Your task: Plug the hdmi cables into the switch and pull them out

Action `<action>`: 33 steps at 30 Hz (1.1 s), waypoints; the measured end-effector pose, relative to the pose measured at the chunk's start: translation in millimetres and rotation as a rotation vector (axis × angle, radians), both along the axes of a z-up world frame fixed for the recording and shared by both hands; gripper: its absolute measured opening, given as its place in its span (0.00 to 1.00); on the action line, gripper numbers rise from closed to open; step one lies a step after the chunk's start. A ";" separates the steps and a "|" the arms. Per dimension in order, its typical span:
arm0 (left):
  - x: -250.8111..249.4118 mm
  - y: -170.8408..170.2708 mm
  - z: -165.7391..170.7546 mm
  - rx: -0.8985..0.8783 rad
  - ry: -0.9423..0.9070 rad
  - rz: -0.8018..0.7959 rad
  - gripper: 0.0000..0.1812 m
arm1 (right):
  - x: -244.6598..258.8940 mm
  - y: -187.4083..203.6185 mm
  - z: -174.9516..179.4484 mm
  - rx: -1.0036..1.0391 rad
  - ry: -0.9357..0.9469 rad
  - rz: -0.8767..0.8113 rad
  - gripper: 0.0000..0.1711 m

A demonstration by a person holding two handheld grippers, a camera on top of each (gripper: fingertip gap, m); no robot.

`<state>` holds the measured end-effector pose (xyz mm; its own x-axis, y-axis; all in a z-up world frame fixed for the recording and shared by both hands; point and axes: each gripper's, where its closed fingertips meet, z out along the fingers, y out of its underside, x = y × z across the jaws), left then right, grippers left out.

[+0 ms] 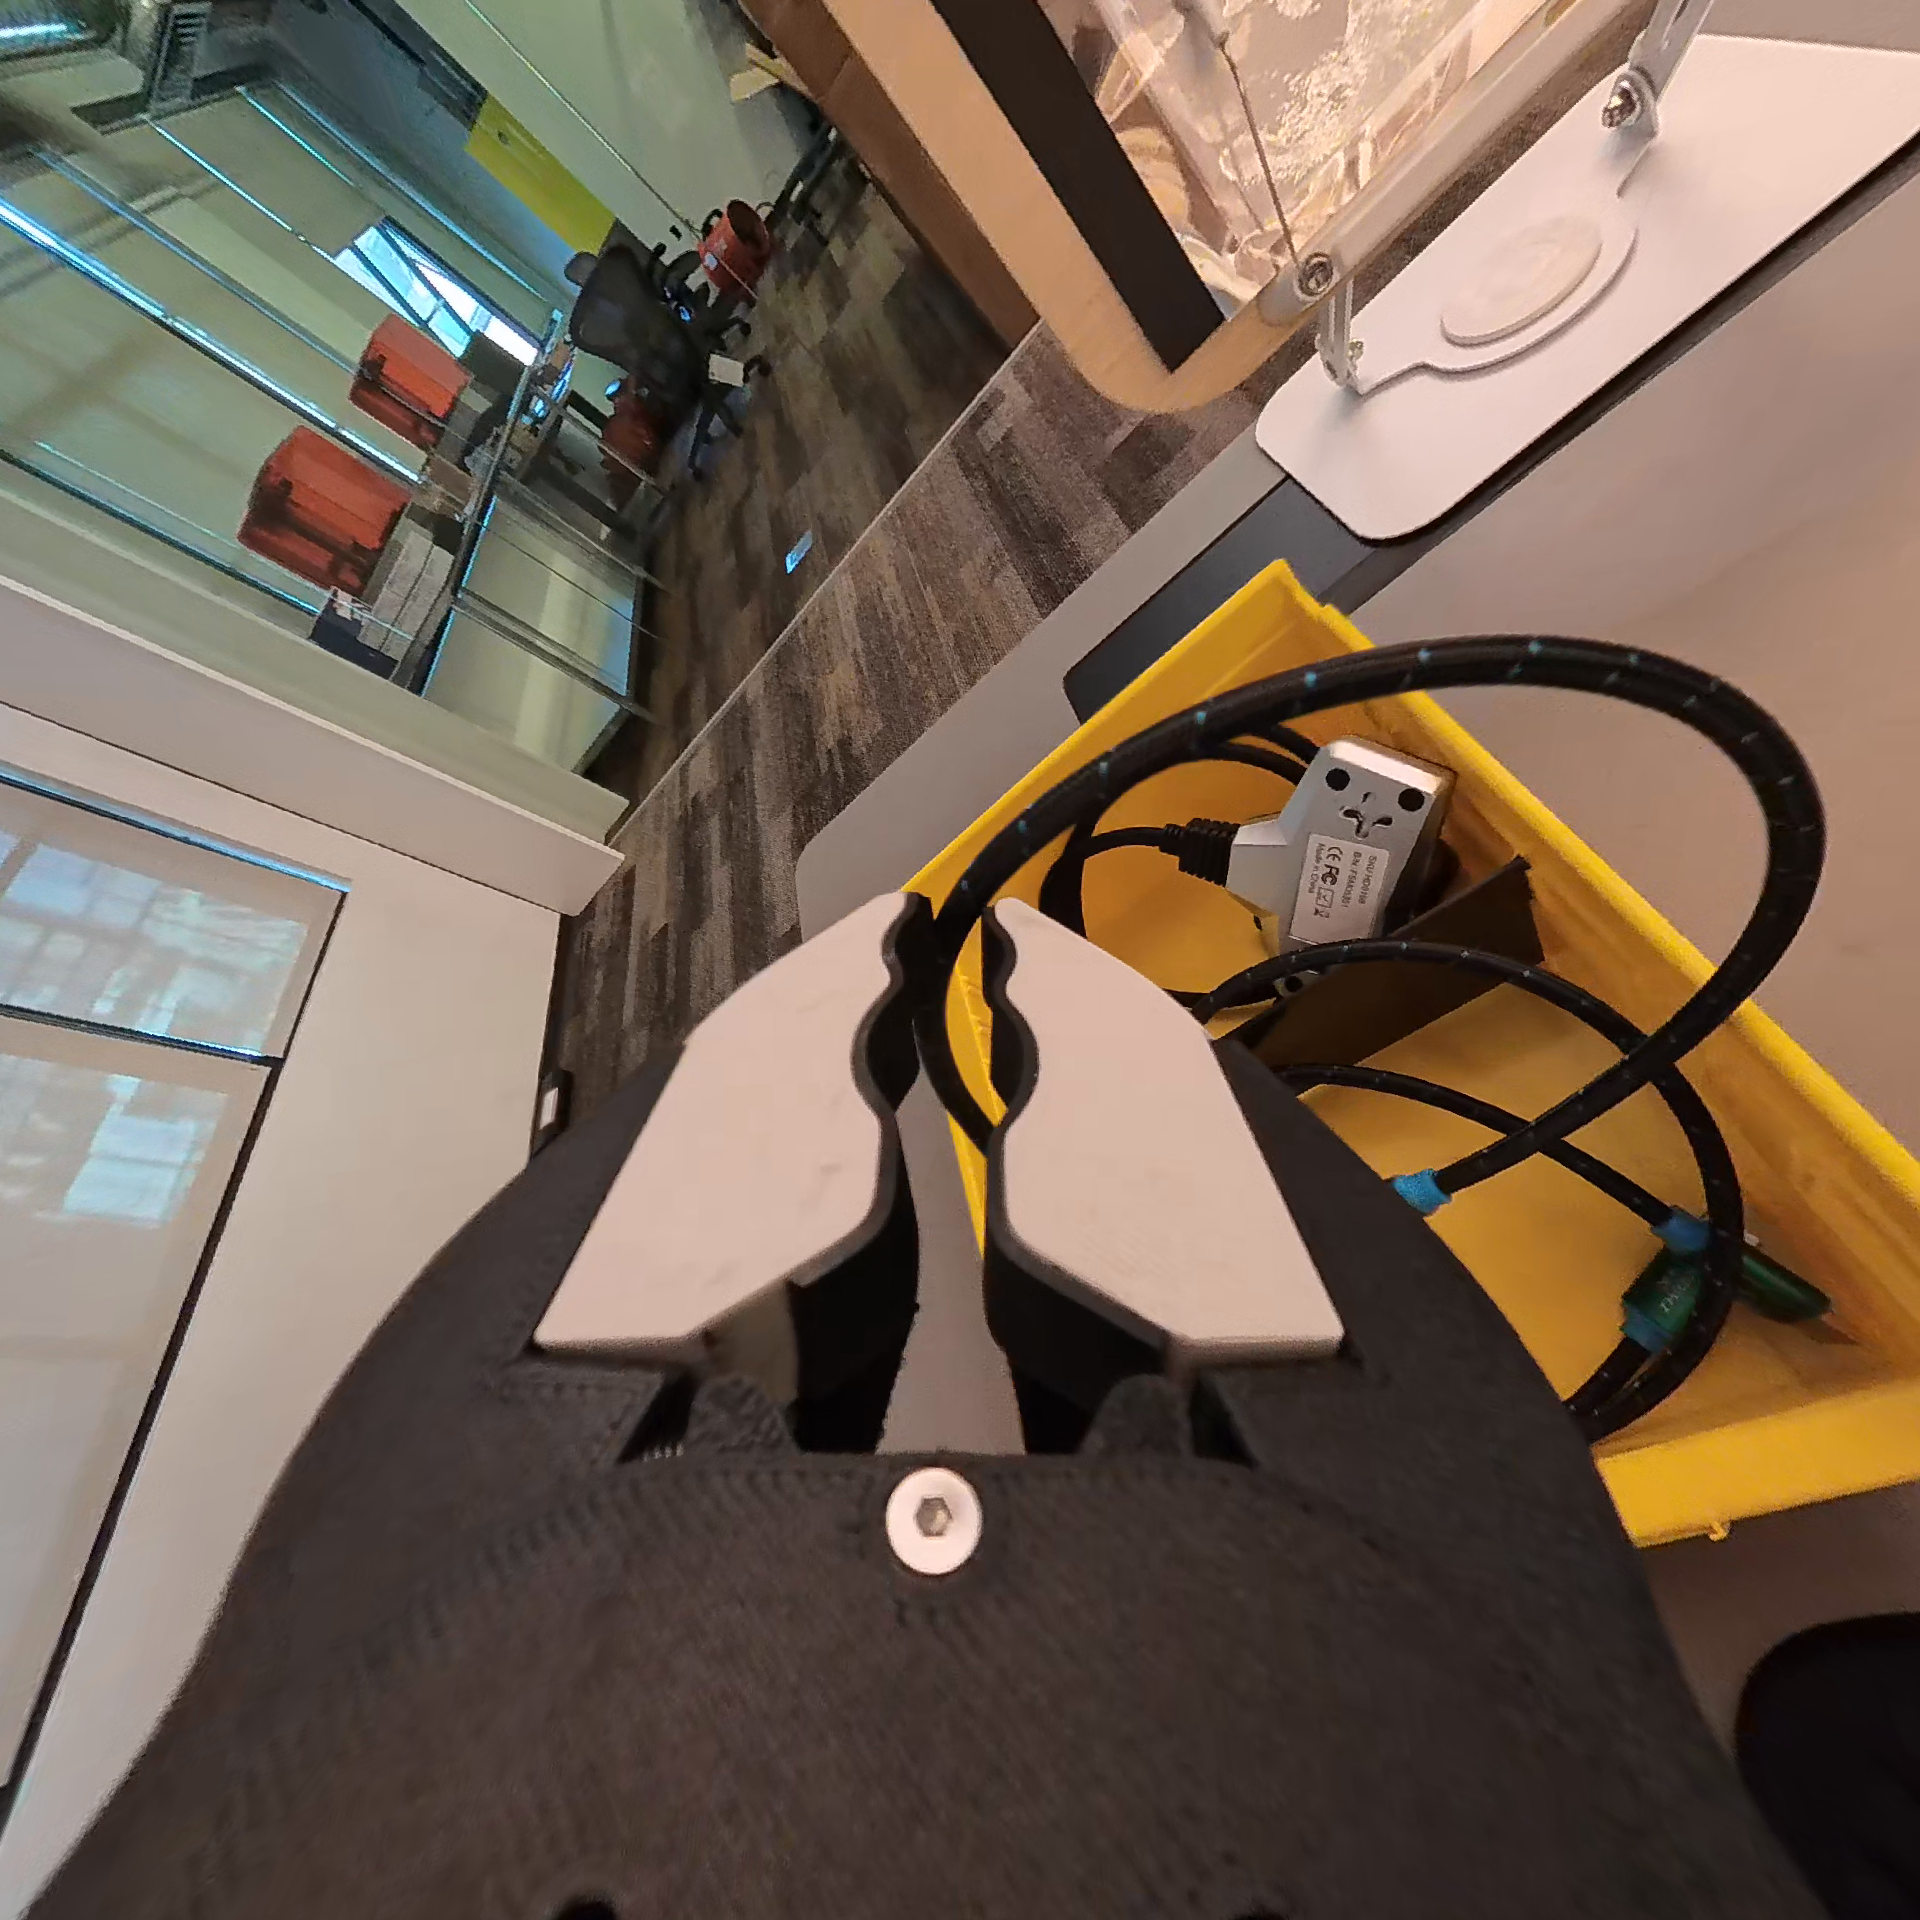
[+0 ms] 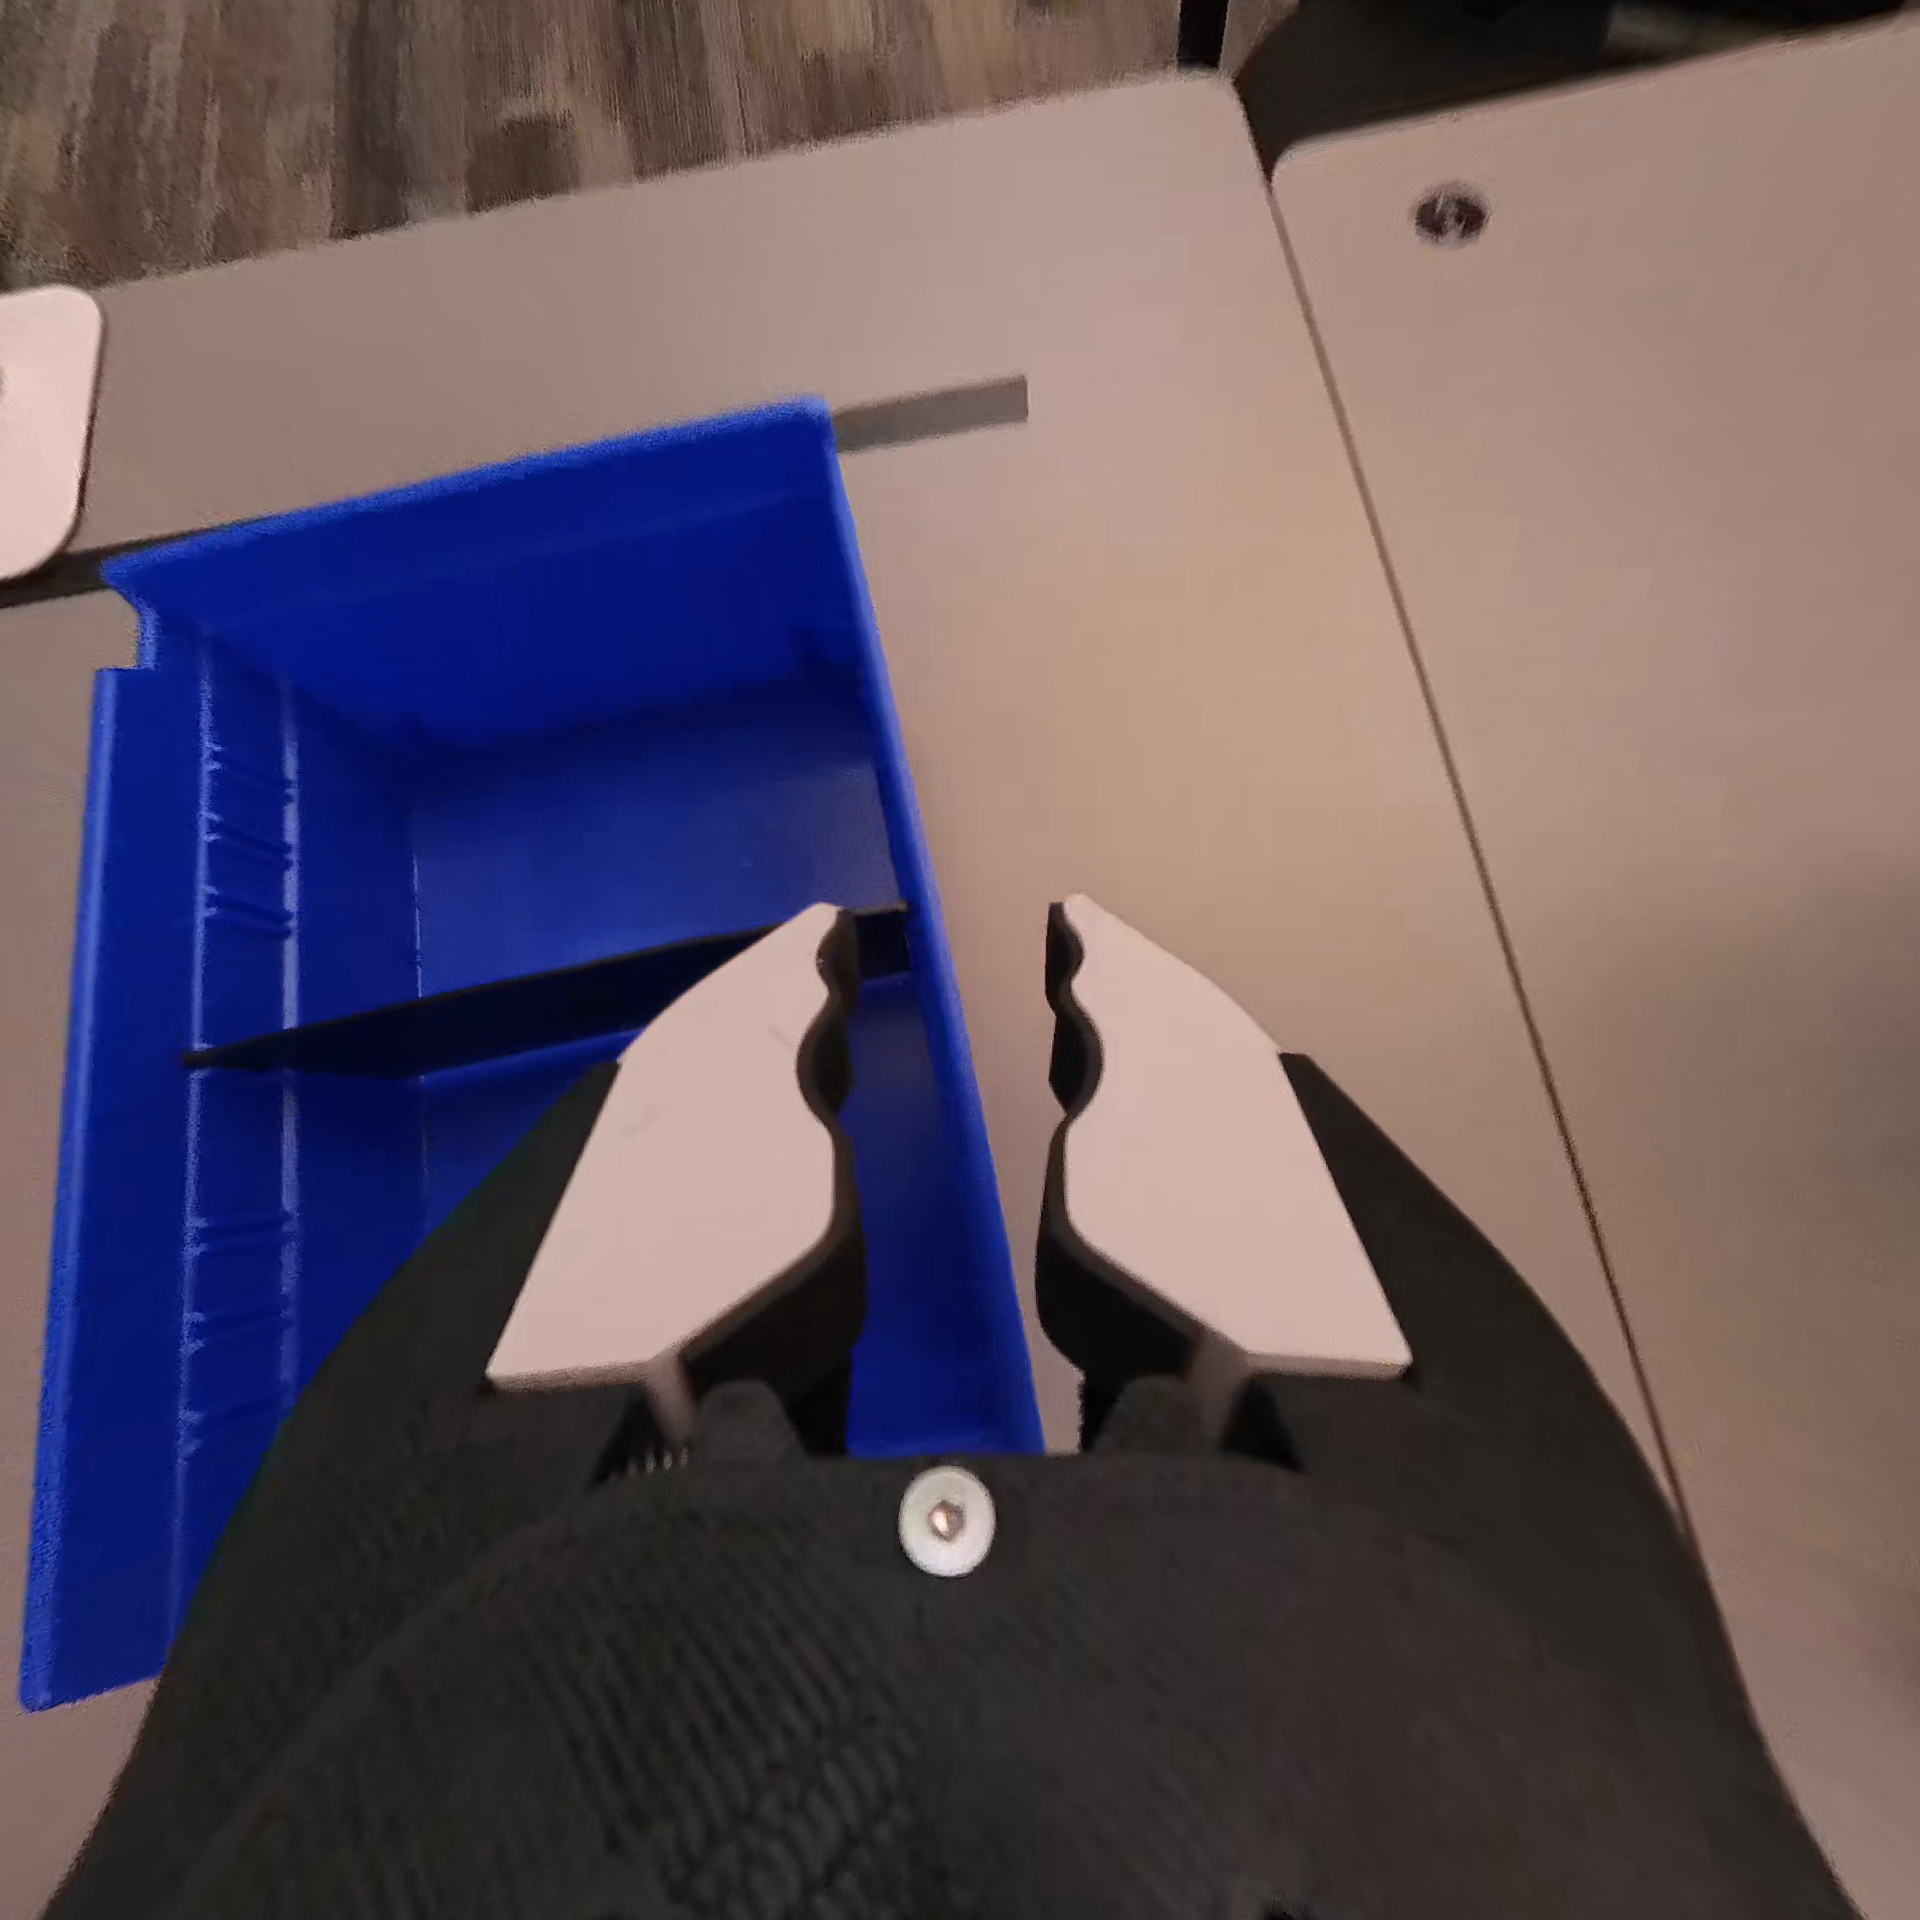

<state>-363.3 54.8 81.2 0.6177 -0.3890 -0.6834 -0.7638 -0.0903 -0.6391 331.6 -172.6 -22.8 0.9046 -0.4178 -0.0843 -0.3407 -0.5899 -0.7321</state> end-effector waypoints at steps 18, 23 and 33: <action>95.4 -76.1 54.7 0.004 -0.274 -0.149 0.04 | -348.2 73.0 166.4 0.641 -0.225 0.976 0.28; 144.1 -86.2 29.5 -0.091 -0.232 -0.218 0.04 | -449.7 71.4 133.7 0.571 -0.121 1.205 0.35; 169.7 -86.1 0.7 -0.185 -0.161 -0.269 0.04 | -449.6 97.6 90.2 0.412 -0.061 1.181 0.04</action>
